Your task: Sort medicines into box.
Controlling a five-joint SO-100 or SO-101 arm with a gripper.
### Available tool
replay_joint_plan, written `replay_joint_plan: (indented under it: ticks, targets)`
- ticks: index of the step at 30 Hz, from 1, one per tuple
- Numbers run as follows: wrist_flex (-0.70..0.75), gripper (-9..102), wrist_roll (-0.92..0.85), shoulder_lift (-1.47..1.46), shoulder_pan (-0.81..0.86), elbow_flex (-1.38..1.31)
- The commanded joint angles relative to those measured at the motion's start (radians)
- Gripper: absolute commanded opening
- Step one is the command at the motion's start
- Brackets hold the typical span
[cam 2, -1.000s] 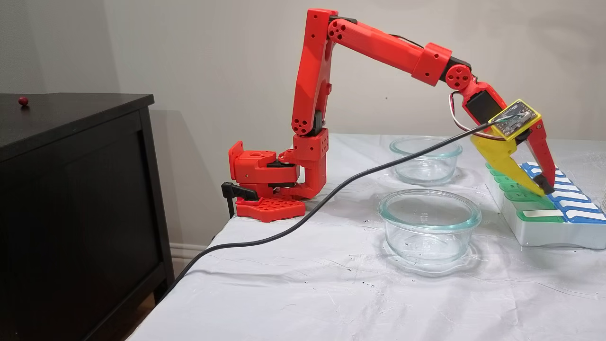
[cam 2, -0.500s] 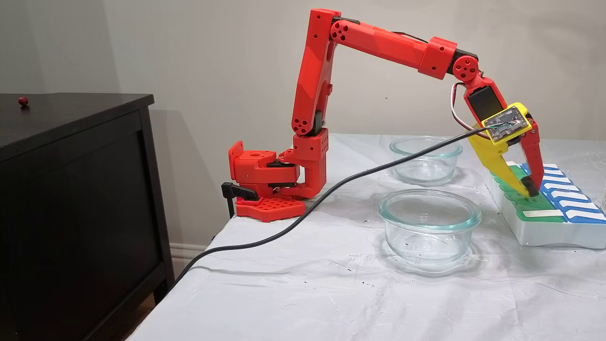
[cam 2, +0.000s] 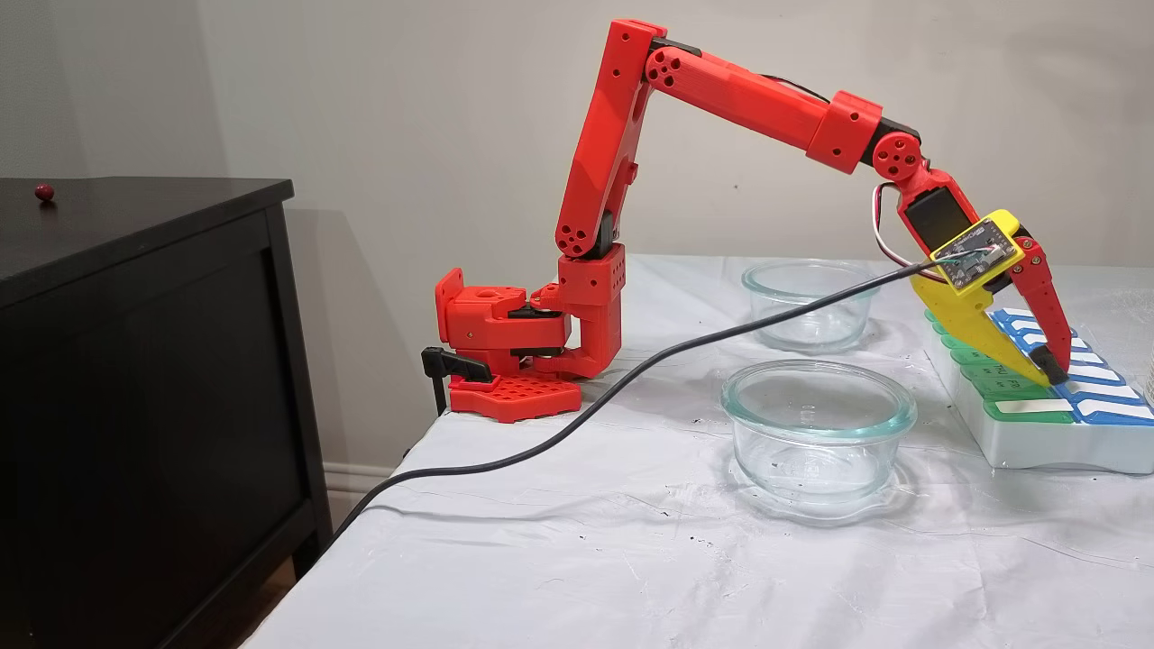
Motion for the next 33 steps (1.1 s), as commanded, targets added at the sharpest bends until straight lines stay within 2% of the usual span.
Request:
replay_joint_plan:
  ticks: [1,10,17,33]
  targets:
    - [0.06,0,-0.014,0.058,-0.018,-0.026]
    - [0.146,0,-0.008,0.043,-0.023,-0.041]
    - [0.017,0,0.003,0.048,-0.028,0.038]
    - [0.104,0,0.0,0.067,-0.02,0.028]
